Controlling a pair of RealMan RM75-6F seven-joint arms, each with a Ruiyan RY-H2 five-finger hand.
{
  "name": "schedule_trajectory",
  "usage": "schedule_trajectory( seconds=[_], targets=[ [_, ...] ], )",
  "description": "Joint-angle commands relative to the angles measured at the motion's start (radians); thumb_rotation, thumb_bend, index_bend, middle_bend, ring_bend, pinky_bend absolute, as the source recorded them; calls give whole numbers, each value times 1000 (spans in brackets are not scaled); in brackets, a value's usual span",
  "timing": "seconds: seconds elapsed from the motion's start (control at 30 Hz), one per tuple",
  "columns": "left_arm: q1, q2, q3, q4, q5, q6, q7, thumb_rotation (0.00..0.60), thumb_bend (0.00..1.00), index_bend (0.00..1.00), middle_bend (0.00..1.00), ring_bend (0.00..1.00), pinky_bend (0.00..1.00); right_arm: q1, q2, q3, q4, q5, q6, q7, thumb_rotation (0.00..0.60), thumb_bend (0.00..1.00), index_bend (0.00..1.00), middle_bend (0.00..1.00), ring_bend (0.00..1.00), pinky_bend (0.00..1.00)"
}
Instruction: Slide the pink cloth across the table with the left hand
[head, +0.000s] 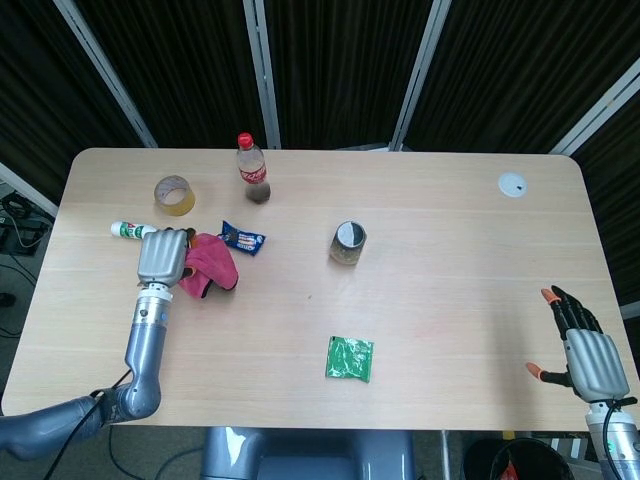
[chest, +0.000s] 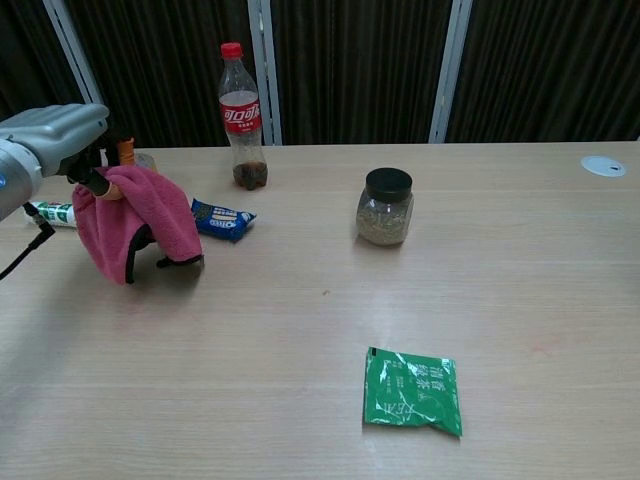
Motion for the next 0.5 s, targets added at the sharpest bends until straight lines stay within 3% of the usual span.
schedule_trajectory(
  seconds=[0.03,0.13,0.2,0.3,0.5],
  targets=[
    [21,35,51,-11,6,8,30,600,427,642,386,362,504,1,0,-1,0,0,-3,-1,600,0,0,0,0,123],
    [37,74,80,-44,-17,-5,45,600,239,458,138,130,313,2,0,-2,-1,-2,-3,-5,600,0,0,0,0,123],
    [47,103,96,-69,-25,-11,43,600,149,344,31,27,183,2,-1,-2,-2,-1,-4,-6,600,0,0,0,0,123],
    [63,142,111,-108,-14,-5,18,600,62,252,0,0,85,2,-1,-1,-2,1,-4,-10,600,0,0,0,0,123],
    [96,217,145,-179,18,19,-13,600,52,198,0,0,44,2,0,-3,-4,3,-6,-15,600,0,0,0,0,123]
  ],
)
